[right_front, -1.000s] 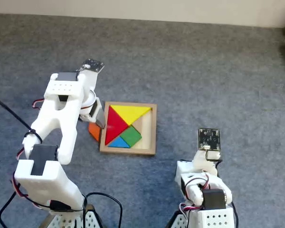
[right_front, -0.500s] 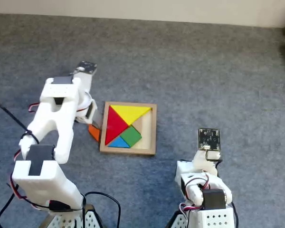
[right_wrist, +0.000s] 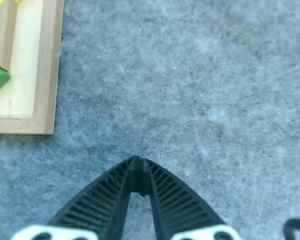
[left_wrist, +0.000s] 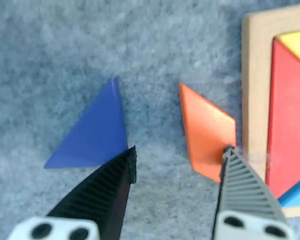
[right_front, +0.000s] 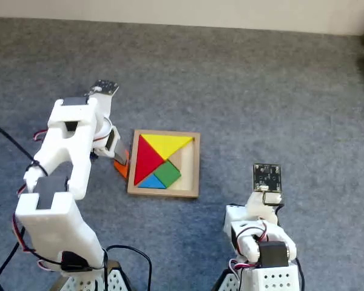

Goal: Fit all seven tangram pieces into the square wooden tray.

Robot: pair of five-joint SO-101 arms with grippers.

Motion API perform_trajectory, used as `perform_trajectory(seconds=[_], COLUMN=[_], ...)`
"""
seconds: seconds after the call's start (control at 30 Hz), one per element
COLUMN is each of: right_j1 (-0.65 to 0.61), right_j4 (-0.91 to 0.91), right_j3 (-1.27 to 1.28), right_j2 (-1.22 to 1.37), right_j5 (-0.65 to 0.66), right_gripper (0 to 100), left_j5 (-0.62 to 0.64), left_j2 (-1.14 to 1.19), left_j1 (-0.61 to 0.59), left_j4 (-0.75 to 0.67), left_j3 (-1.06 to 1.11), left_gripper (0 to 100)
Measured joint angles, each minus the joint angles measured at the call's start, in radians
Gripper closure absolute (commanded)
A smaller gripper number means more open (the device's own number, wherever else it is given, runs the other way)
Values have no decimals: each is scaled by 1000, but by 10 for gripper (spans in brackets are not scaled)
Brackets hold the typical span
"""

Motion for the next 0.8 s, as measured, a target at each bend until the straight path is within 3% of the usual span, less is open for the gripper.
perform_trajectory(seconds=[0.3, 0.53, 0.8], right_j1=[0, 0, 0], right_j4=[0, 0, 0], right_j3=[0, 0, 0], right_j2=[0, 0, 0], right_j5=[0, 0, 0], right_gripper=[994, 994, 994], left_j5=[0, 0, 0], left_j2=[166, 175, 175], left_j1=[84, 124, 143], left_j4=[140, 141, 149], left_j3=[-216, -221, -222], left_gripper=[806, 810, 898])
